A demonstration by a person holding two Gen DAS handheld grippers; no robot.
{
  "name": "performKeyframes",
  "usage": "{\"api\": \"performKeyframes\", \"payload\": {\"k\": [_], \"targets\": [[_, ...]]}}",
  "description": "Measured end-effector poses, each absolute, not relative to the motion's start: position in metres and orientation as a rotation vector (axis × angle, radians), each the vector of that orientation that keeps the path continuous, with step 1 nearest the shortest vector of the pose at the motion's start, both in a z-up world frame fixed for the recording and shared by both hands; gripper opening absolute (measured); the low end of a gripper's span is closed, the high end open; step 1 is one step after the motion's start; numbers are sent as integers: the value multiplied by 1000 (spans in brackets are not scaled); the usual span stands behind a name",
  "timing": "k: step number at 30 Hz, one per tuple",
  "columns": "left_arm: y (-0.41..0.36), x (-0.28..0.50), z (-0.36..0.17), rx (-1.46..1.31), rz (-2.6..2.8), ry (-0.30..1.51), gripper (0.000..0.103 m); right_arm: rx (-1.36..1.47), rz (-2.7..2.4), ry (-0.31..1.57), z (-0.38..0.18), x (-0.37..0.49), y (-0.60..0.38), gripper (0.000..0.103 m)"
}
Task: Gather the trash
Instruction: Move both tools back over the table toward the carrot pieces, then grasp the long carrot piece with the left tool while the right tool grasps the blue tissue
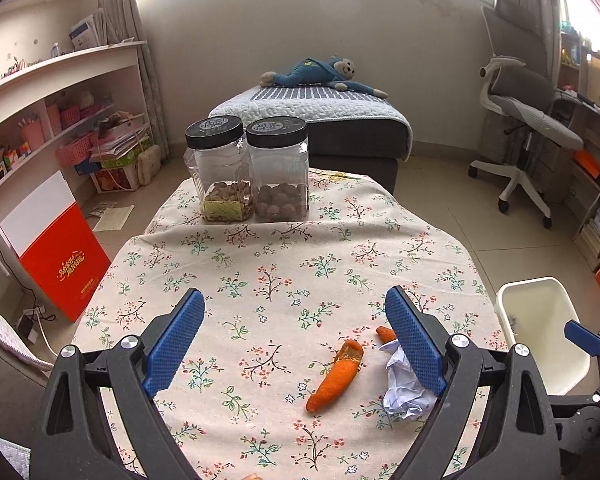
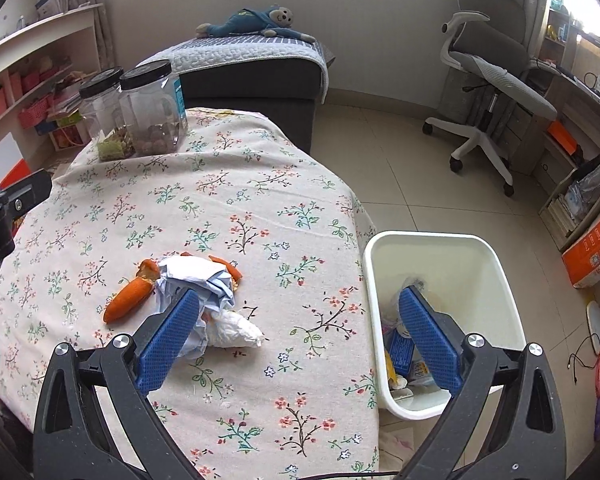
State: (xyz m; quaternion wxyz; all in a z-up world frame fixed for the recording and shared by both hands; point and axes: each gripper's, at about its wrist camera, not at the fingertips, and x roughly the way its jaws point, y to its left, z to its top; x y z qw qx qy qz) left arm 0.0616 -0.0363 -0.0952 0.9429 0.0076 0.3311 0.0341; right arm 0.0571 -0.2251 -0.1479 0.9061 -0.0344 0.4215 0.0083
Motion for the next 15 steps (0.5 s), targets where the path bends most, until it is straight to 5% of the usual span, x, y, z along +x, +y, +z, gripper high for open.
{"api": "performKeyframes", "payload": {"k": [11, 13, 14, 15], "targets": [[0, 71, -111, -27, 57, 779, 89, -92, 200, 980, -180, 89, -179, 95], [5, 72, -112, -35, 58, 788, 89, -89, 233, 989, -183, 95, -176, 77], [7, 73, -113, -36, 58, 793, 89, -86, 250, 1000, -184, 98, -175, 52], [8, 74, -114, -37, 57, 798, 89, -69, 265, 1002, -183, 99, -176, 43]]}}
